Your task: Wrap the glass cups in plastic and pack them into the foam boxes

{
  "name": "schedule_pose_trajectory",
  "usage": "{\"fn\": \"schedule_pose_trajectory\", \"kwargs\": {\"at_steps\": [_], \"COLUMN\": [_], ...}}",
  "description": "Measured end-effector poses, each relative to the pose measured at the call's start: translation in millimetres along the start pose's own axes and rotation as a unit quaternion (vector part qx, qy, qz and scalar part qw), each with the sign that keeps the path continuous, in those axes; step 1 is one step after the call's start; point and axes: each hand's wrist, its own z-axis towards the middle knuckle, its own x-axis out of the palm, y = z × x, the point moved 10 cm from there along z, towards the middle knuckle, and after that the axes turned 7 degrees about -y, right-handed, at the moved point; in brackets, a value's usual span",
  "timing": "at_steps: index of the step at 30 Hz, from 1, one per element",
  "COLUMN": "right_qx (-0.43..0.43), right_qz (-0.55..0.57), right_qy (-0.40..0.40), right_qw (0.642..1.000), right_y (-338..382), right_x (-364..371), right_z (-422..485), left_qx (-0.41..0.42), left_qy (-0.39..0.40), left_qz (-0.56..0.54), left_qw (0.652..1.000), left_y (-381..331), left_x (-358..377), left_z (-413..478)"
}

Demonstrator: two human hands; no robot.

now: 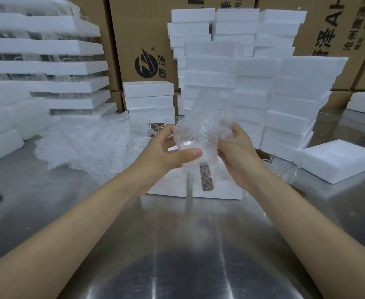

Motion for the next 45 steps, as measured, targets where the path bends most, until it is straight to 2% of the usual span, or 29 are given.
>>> {"fn": "schedule_pose_trajectory", "kwargs": {"at_steps": [3,4,6,8,9,11,15,18,23,27,30,36,38,40,42,45], "right_qx": [0.022,0.019,-0.019,-0.066,-0.085,-0.104,-0.070,-0.061,0.003,0.012,0.022,0.144,0.137,0.089,0.027,-0.068], "right_qz": [-0.010,0.008,0.017,-0.020,-0.045,-0.070,0.006,-0.034,0.079,0.061,0.051,0.143,0.134,0.068,-0.019,-0.079], "right_qy": [0.124,0.125,0.048,-0.012,-0.015,0.008,0.145,0.133,0.087,0.076,0.162,0.267,0.255,0.216,0.161,0.054], "right_qw": [0.992,0.992,0.999,0.998,0.995,0.992,0.987,0.989,0.993,0.995,0.985,0.942,0.948,0.970,0.986,0.993], "right_y": [-4.9,-3.8,3.3,11.7,14.5,16.9,14.8,9.1,4.0,3.0,6.2,-10.9,-10.7,-8.2,-4.4,11.5], "right_x": [24.5,25.6,10.5,-1.9,-2.4,2.7,33.6,33.2,18.4,16.7,35.0,59.1,57.4,48.9,40.1,28.8], "right_z": [-5.6,-6.1,-3.6,-2.3,-1.9,-2.8,-15.3,-13.7,-6.1,-7.2,-17.5,-42.6,-40.8,-35.2,-29.3,-23.7], "left_qx": [-0.005,-0.010,-0.021,-0.017,-0.011,0.008,0.065,0.106,0.129,0.125,0.117,0.106,0.114,0.116,0.117,0.134], "left_qy": [0.040,0.048,0.046,0.022,0.004,-0.038,-0.124,-0.132,-0.089,-0.052,-0.012,0.083,0.084,0.069,0.055,0.044], "left_qz": [-0.014,-0.013,-0.015,-0.021,-0.024,-0.017,0.001,0.032,0.036,0.018,0.007,0.014,0.038,0.050,0.045,0.088], "left_qw": [0.999,0.999,0.999,0.999,1.000,0.999,0.990,0.985,0.987,0.991,0.993,0.991,0.989,0.990,0.991,0.986], "left_y": [-1.7,-1.2,1.0,1.7,1.5,-0.4,-8.8,-16.5,-21.9,-23.7,-22.7,-26.4,-23.1,-19.3,-21.2,-26.0], "left_x": [5.9,6.8,6.0,1.4,-1.7,-8.7,-25.7,-25.7,-12.1,-7.0,3.9,30.9,34.6,35.0,31.1,24.7], "left_z": [-1.6,-1.6,-0.2,1.9,2.8,3.6,1.9,-0.6,-3.6,-5.4,-8.3,-16.4,-16.9,-16.5,-15.7,-13.1]}}
